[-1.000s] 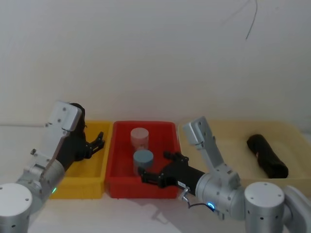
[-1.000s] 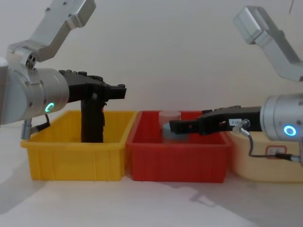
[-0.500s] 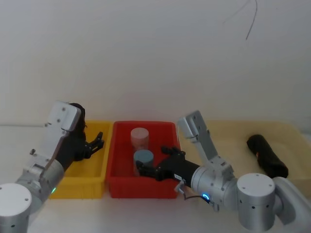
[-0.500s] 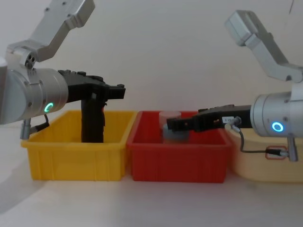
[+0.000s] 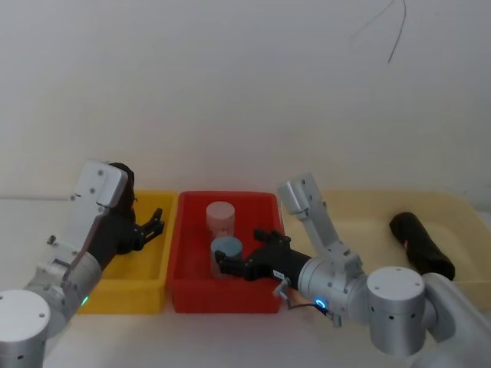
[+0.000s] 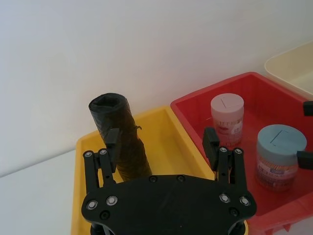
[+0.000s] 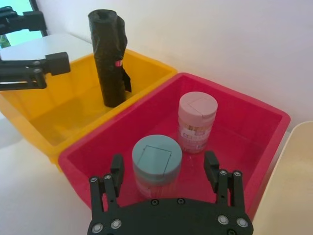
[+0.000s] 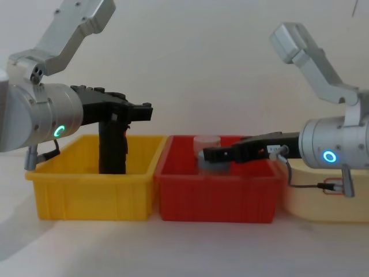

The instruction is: Pick up the garbage bag with the one hand and transfer it to the other hand.

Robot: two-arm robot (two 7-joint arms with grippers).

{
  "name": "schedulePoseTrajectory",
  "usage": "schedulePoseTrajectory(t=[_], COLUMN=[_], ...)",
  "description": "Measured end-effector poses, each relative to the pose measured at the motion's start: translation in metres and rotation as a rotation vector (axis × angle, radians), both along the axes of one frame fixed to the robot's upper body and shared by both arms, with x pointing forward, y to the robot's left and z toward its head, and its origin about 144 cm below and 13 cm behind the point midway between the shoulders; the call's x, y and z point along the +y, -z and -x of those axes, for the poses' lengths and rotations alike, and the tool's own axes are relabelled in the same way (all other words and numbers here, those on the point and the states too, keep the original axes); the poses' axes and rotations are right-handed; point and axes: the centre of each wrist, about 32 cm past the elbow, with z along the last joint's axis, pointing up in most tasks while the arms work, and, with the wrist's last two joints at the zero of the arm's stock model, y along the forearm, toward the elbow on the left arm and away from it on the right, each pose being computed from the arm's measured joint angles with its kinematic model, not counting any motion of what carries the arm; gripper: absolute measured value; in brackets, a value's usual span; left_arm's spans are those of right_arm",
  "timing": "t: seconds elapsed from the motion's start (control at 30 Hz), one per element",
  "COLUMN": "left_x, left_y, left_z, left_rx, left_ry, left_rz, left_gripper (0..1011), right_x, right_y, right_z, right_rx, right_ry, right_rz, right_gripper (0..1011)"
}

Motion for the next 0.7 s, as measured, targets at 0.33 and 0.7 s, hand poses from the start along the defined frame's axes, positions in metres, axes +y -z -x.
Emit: schedulePoseTrajectory(t=[0.33,0.7], left_x=[0.000,0.000], left_y=[0.000,0.000], left_z=[0.000,0.000], left_rx=[0.000,0.000], left_ry=[0.000,0.000], left_rz=[0.000,0.000], left_gripper=[1000,1001], right_x=[0.002,0.006], right_y=[0.004,0.006], right_z=[-0.008,-0.014], right_rx=[0.017,0.038], right_ry=[-0.008,-0.021], right_rz=[-0.004,-0.008], right_gripper=[1000,1000])
